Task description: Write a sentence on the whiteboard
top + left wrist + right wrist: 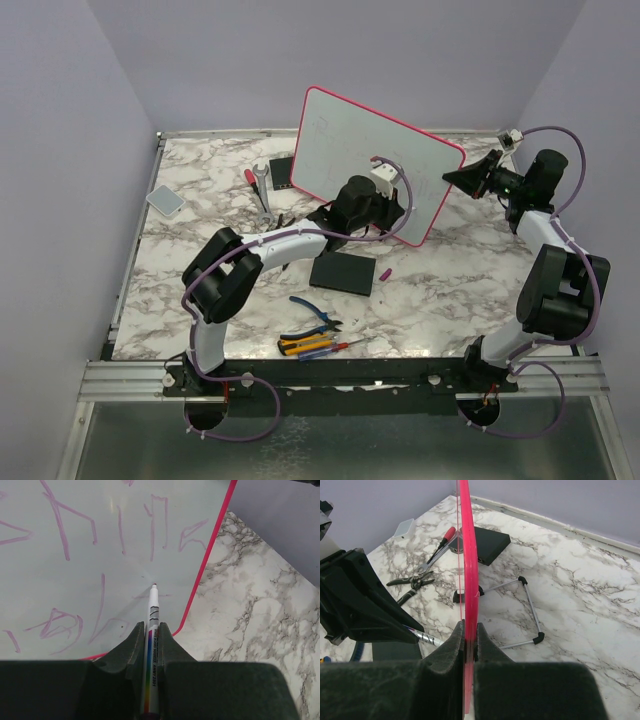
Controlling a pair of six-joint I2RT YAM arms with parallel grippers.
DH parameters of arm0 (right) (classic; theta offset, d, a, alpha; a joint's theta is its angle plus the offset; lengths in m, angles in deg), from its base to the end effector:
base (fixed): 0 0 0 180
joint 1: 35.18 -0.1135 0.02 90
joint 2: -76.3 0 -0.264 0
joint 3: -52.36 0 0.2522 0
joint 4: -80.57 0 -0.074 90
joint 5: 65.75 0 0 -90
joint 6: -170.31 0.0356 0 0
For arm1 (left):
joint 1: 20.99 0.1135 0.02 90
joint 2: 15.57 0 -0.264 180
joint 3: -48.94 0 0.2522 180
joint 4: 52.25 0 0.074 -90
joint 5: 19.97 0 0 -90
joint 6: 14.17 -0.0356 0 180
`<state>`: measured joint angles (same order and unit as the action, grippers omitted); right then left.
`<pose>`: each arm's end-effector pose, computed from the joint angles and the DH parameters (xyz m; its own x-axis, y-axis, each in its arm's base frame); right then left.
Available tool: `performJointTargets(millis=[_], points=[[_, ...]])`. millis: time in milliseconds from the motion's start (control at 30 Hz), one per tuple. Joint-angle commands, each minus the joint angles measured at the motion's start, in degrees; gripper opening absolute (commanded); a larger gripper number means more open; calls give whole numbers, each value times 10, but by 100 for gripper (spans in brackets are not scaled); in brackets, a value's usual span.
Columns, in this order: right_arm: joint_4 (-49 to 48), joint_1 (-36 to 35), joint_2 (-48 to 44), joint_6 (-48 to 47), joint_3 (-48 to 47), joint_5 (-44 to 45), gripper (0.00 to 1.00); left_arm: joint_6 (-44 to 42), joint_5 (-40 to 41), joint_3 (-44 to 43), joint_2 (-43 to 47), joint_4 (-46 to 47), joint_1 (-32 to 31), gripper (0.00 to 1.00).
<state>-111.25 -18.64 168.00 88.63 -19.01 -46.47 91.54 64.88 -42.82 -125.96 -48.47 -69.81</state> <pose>0.3443 -0.0672 0.2771 -0.2563 0.1259 -0.9584 -0.7719 0.5701 0.2813 0.2983 -0.3459 0.2523 -0.3809 0.0258 -0.9243 0.7309 0.6206 -0.2839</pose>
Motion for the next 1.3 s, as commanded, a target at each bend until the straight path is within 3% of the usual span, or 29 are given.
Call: performJointTargets(millis=[0, 700, 1267], points=[[43, -13, 11, -36, 9, 4, 1, -11, 18, 0, -9, 8, 1, 0], [43, -14, 12, -36, 8, 5, 1, -4, 30, 67, -14, 25, 1, 0], [43, -14, 13, -36, 8, 5, 1, 12, 16, 68, -30, 39, -1, 0]])
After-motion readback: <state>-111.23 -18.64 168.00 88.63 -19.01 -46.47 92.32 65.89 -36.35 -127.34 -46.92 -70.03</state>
